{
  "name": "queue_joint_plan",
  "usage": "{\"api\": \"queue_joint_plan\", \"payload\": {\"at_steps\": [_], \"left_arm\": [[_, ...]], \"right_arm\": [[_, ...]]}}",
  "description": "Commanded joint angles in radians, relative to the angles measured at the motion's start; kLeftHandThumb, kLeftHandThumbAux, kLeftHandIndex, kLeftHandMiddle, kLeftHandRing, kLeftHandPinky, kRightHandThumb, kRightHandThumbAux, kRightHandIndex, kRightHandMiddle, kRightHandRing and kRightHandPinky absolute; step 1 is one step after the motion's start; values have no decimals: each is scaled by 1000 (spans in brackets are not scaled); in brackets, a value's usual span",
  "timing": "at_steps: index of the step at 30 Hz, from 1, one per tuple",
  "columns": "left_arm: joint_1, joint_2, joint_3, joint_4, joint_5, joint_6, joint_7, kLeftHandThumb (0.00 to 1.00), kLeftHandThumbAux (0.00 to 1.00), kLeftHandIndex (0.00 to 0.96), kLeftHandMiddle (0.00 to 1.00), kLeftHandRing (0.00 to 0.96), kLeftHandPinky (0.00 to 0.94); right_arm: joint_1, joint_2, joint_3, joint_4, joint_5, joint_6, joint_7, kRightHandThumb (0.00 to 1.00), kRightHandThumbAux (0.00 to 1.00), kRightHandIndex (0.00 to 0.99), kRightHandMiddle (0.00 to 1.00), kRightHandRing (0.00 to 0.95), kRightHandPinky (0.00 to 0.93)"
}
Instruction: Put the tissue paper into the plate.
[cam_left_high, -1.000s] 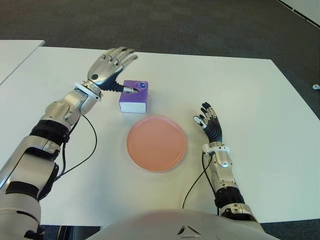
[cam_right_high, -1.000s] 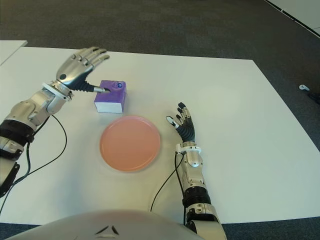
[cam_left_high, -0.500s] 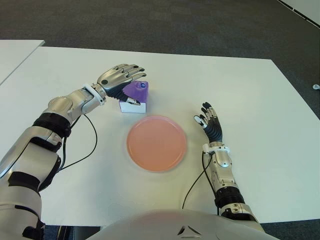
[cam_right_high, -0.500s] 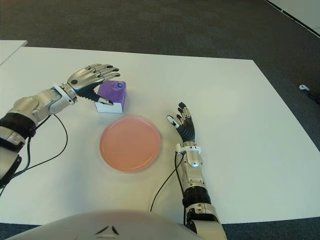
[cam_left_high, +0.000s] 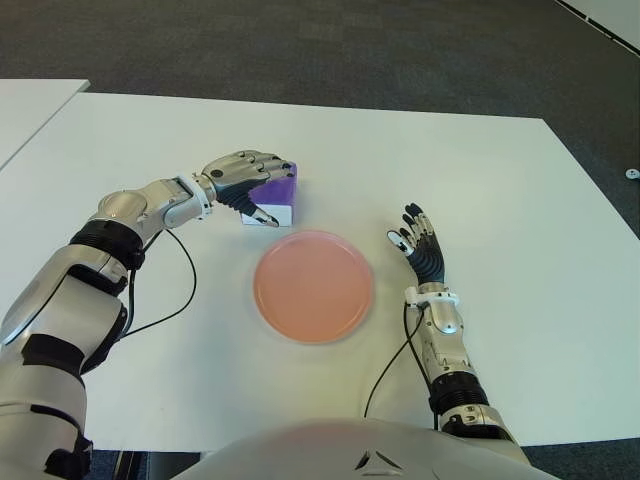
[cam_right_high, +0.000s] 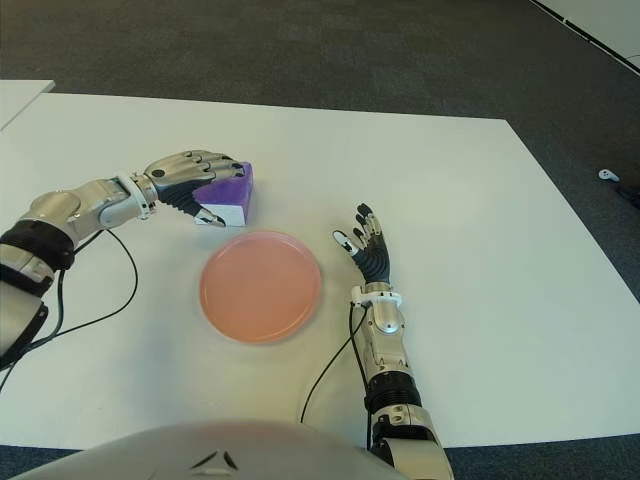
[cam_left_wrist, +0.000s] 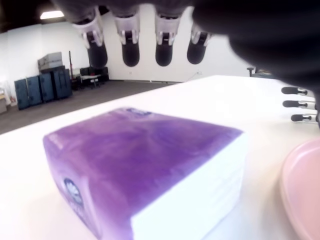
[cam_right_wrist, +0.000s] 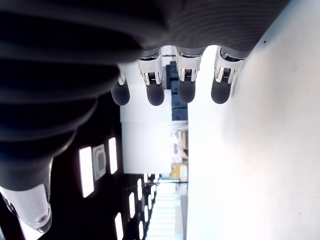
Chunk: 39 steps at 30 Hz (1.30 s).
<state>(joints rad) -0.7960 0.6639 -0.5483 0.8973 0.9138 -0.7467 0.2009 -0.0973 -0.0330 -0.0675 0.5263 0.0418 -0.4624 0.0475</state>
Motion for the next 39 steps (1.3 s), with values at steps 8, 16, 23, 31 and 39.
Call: {"api": "queue_joint_plan", "payload": {"at_steps": [8, 16, 23, 31, 39], "left_arm": [[-40, -11, -51, 54, 51, 29, 38, 39, 278, 0, 0, 0, 0], [-59, -15, -91, 74, 109, 78, 136, 31, 283, 0, 0, 0, 0], [-73, -23, -125, 91, 157, 135, 257, 22, 276, 0, 0, 0, 0], [-88, -38, -169, 114, 207, 215, 364, 25, 282, 0, 0, 0, 0], [-97, -57, -224, 148, 260, 290, 482, 20, 281, 0, 0, 0, 0]], "right_arm": [[92, 22, 4, 155, 3, 88, 14, 0, 604, 0, 0, 0, 0], [93, 26, 5, 150, 7, 99, 16, 0, 586, 0, 0, 0, 0], [99, 27, 5, 138, 3, 100, 10, 2, 564, 0, 0, 0, 0], [101, 25, 6, 132, 5, 111, 14, 7, 568, 0, 0, 0, 0], [122, 32, 18, 83, 1, 125, 12, 4, 572, 0, 0, 0, 0]]}}
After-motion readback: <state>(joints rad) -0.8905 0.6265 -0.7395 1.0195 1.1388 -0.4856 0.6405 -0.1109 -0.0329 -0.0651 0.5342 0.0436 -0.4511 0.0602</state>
